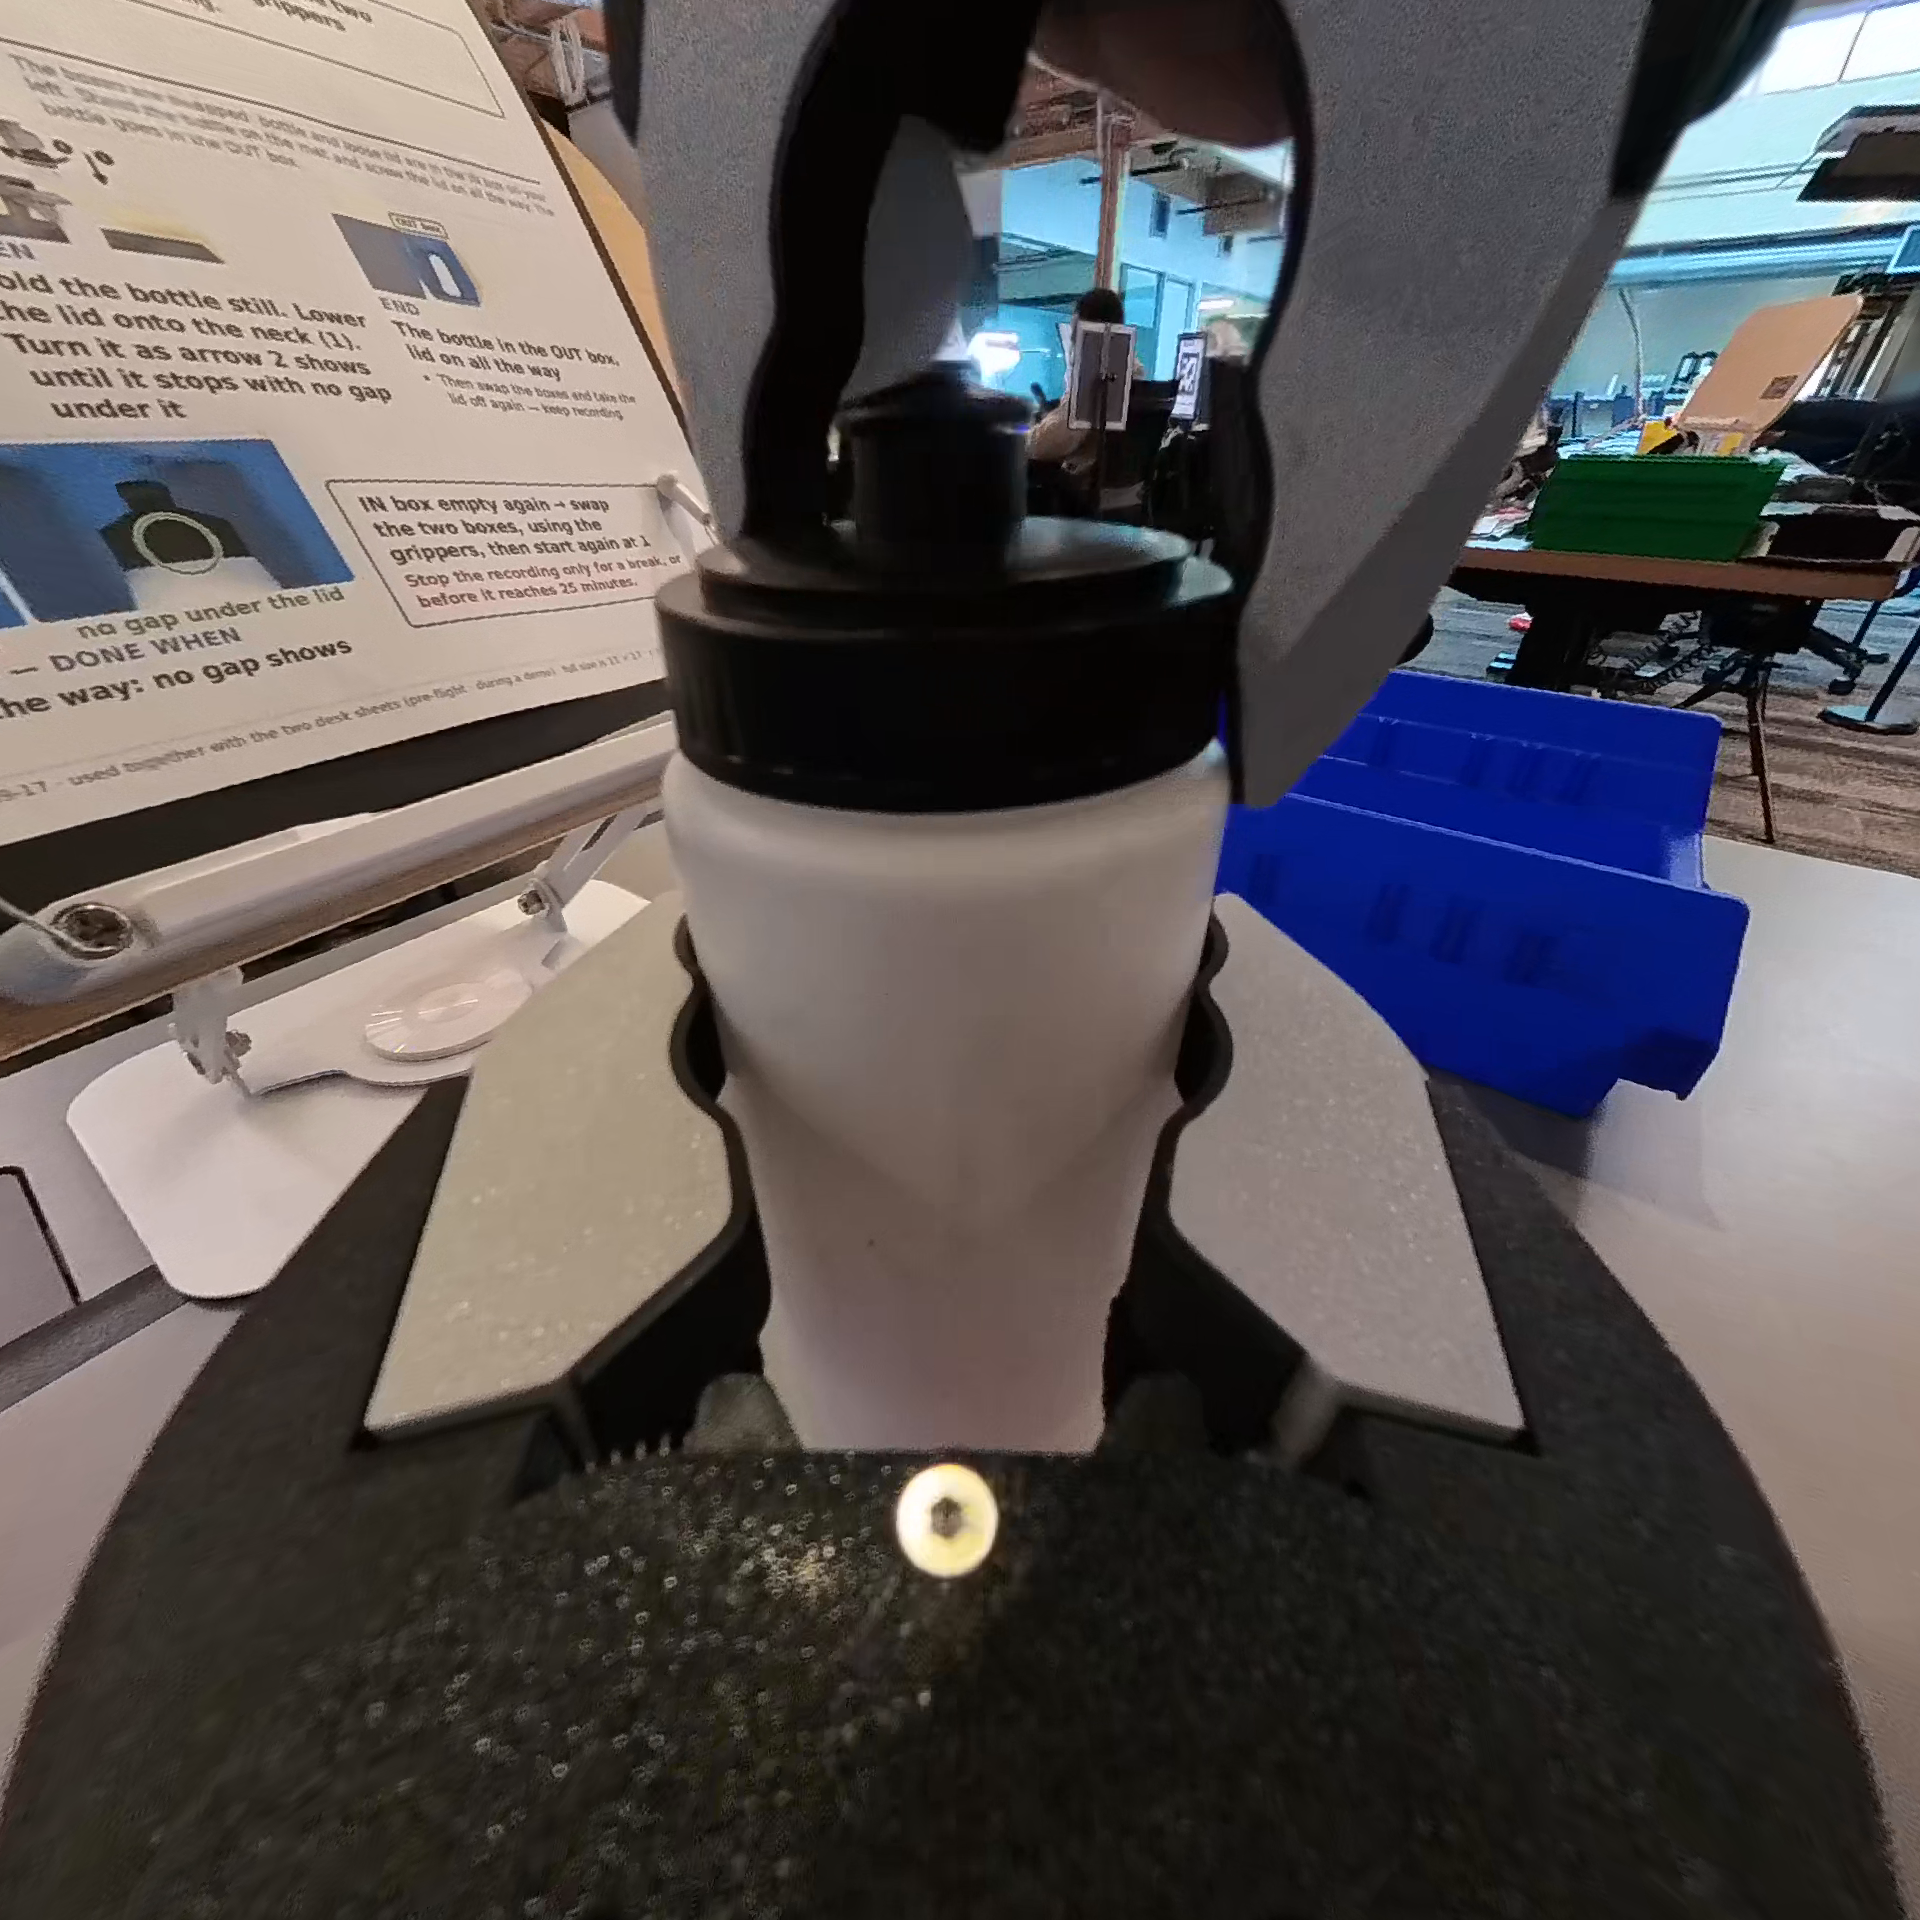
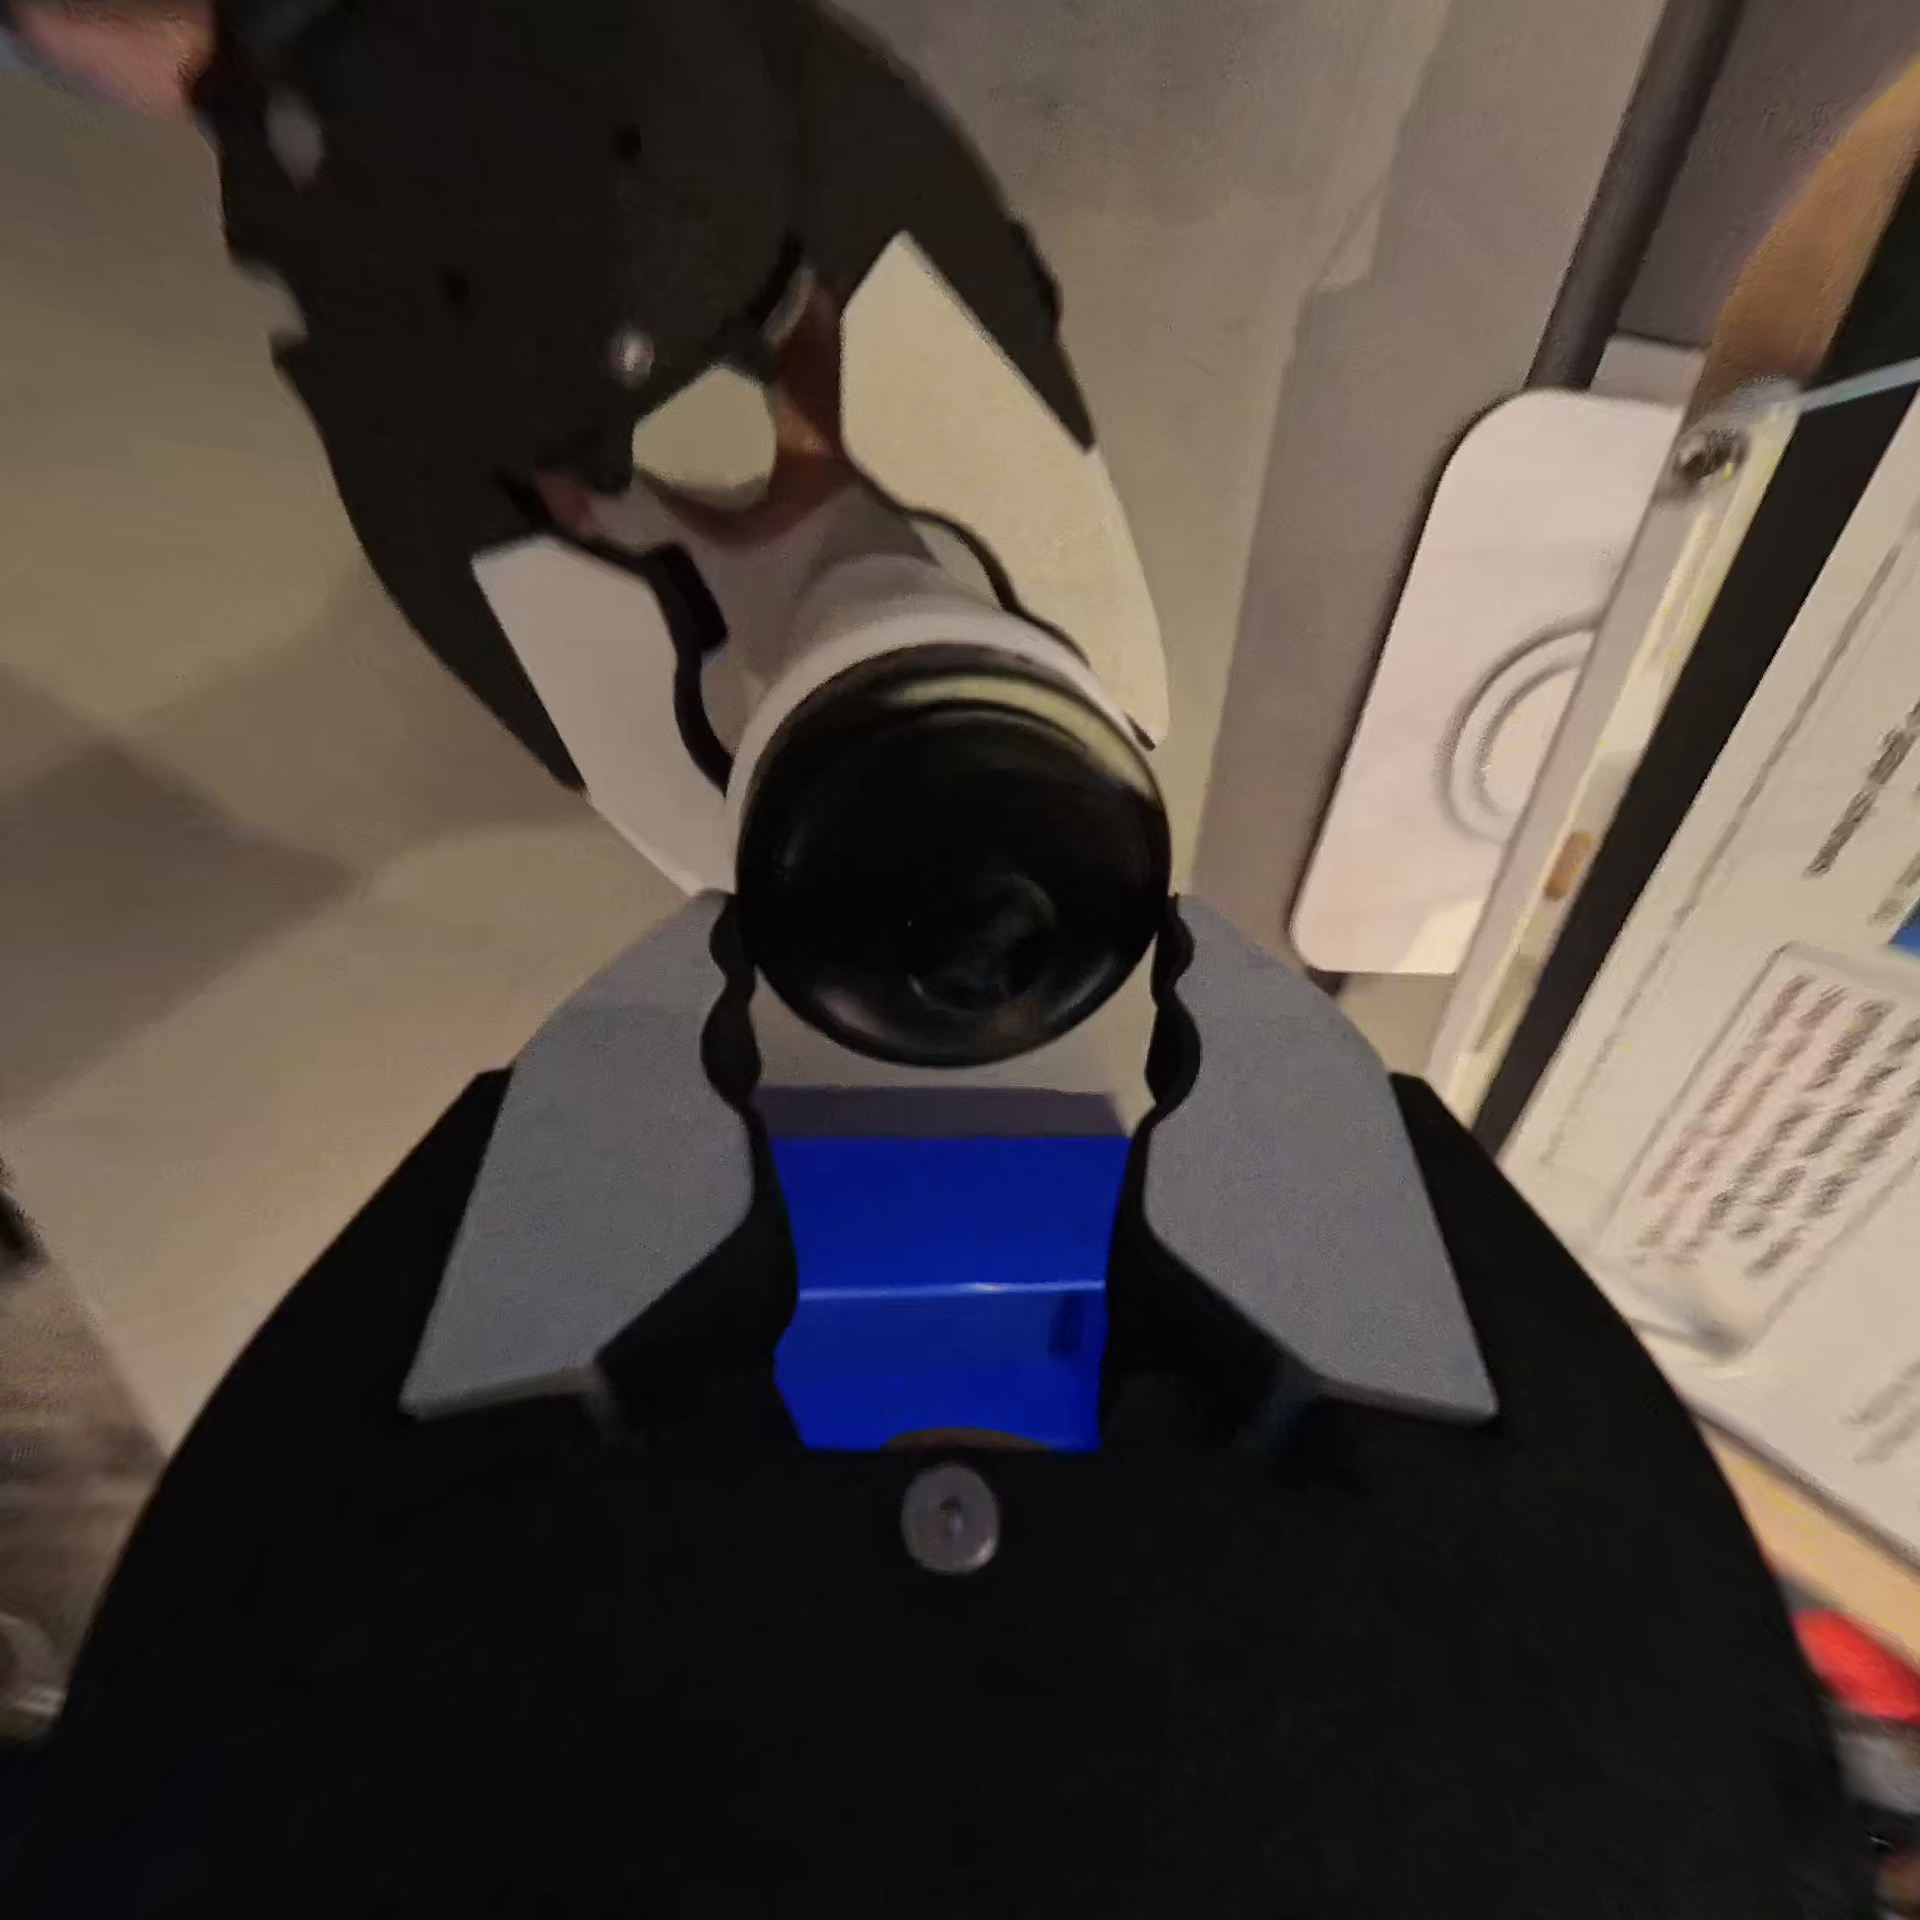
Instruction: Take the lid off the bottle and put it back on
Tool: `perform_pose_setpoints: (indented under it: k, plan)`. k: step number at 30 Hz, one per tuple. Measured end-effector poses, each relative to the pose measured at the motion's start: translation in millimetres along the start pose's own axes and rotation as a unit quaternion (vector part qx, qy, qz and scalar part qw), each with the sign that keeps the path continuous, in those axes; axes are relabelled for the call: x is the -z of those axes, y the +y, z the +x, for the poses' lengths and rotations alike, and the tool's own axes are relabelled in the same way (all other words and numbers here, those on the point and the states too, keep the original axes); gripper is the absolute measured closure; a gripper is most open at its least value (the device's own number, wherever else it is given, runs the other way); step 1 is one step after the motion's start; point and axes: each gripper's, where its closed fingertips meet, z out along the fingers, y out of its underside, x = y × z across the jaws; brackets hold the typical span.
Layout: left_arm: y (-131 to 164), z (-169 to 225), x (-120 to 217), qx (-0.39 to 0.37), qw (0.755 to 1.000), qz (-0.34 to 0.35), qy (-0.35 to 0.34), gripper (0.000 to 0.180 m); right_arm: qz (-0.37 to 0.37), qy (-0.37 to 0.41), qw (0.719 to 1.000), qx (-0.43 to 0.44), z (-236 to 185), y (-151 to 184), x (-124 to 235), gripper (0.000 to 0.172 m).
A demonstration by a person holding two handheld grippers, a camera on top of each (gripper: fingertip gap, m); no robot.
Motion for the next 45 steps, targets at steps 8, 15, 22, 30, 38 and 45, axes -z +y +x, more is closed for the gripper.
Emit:
perform_pose_setpoints:
  k: [8, 15, 22, 30, 38, 45]
  plan:
    - [0, -2, 1, 0.004, 1.000, 0.003, -0.007, 0.094, -0.013, 0.037, 0.998, 0.047, -3, -9, 15, 0.098]
    - [0, 1, -1, -0.008, 1.000, 0.001, -0.024, 0.094, 0.080, 0.062, 0.962, -0.256, 7, -27, 37, 0.102]
    - [0, 1, -1, -0.007, 1.000, 0.000, -0.028, 0.094, 0.038, 0.078, 0.914, -0.395, -1, -8, 19, 0.085]
    - [0, 0, 0, 0.000, 1.000, 0.001, -0.023, 0.094, 0.017, 0.072, 0.939, -0.335, -2, -13, 16, 0.108]
    - [0, -2, 1, 0.006, 1.000, 0.005, -0.016, 0.094, -0.012, 0.043, 0.990, -0.136, -1, -16, 15, 0.110]
    - [0, 4, -2, -0.009, 1.000, 0.002, -0.009, 0.094, -0.014, 0.044, 0.997, 0.057, -4, -8, 16, 0.109]
